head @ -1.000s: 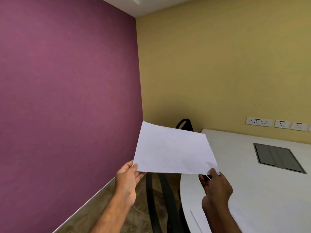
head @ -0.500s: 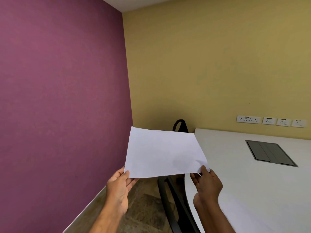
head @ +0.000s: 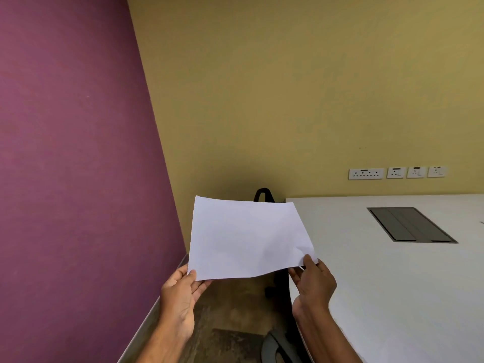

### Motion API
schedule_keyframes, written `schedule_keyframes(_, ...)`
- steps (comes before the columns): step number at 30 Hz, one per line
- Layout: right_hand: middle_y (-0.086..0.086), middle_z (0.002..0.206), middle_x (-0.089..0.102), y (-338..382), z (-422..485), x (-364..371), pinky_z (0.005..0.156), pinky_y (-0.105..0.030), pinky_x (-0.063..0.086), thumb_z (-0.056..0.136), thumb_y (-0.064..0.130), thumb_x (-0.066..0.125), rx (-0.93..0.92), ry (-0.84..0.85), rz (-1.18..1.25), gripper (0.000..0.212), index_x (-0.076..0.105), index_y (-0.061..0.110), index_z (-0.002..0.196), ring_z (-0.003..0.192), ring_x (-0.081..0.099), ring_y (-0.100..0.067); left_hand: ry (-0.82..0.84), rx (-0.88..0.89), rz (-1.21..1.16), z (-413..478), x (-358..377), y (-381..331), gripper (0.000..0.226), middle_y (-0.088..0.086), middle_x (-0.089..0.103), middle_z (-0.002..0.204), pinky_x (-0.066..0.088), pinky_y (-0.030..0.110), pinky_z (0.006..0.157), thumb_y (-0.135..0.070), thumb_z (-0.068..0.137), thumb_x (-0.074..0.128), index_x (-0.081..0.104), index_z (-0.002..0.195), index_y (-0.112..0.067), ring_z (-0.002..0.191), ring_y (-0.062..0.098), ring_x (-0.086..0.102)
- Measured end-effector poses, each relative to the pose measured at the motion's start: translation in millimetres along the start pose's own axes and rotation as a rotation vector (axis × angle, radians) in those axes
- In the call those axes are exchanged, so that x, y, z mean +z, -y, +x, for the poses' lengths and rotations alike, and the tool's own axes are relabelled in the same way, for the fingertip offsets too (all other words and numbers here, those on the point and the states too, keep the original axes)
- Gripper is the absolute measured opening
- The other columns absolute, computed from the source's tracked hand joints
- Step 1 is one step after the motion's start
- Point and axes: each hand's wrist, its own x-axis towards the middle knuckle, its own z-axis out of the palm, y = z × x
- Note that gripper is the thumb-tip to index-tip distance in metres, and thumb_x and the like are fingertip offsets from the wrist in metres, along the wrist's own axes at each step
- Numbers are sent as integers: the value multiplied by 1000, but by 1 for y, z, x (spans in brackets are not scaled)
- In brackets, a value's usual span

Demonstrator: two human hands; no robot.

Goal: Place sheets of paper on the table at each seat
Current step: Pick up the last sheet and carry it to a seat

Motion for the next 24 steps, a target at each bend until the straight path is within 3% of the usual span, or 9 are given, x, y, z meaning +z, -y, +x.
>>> schedule_keyframes(4,-11,107,72,-14,28,29,74,-35,60,93,13,67,31,-36,41,8,67,10,100,91,72,-33,37,-58,-26,54,17,1,22,7,77,101,58,37,80,-4,99,52,63,117,-7,95,25,74)
schedule_keyframes(6,-12,109,71,-24,44,47,73,-35,60,91,11,68,32,-56,54,8,66,9,99,90,72,-33,71,-90,-40,88,27,2,23,9,76,104,58,40,84,-2,99,51,62,119,-7,97,27,73)
schedule_keyframes(9,-12,113,68,-39,67,75,72,-34,61,89,7,68,17,-121,56,18,64,6,107,89,72,-33,138,-148,-34,136,42,2,20,9,76,103,58,39,80,0,99,51,63,111,-9,96,27,73)
schedule_keyframes(13,-11,112,68,-61,92,116,67,-32,61,87,3,65,-46,-204,79,11,65,10,97,81,73,-29,243,-164,-3,199,58,-5,20,7,76,97,58,35,73,1,99,50,63,98,-13,89,23,74)
schedule_keyframes(16,-11,109,70,-73,106,141,58,-26,61,87,2,63,-95,-271,110,18,67,4,104,78,74,-27,285,-176,43,240,70,-12,20,4,75,96,57,35,75,1,99,49,62,98,-14,88,21,73)
schedule_keyframes(21,-8,104,72,-80,134,171,70,-31,61,87,1,61,-175,-362,100,14,69,5,98,74,74,-22,346,-200,80,297,100,-12,20,3,76,92,59,29,66,2,98,50,63,96,-14,84,20,75)
schedule_keyframes(24,-7,100,72,-73,161,180,66,-30,61,88,1,59,-223,-398,96,11,68,6,90,71,72,-21,395,-233,98,318,125,-1,19,5,76,95,61,29,65,1,98,52,63,96,-15,84,22,76)
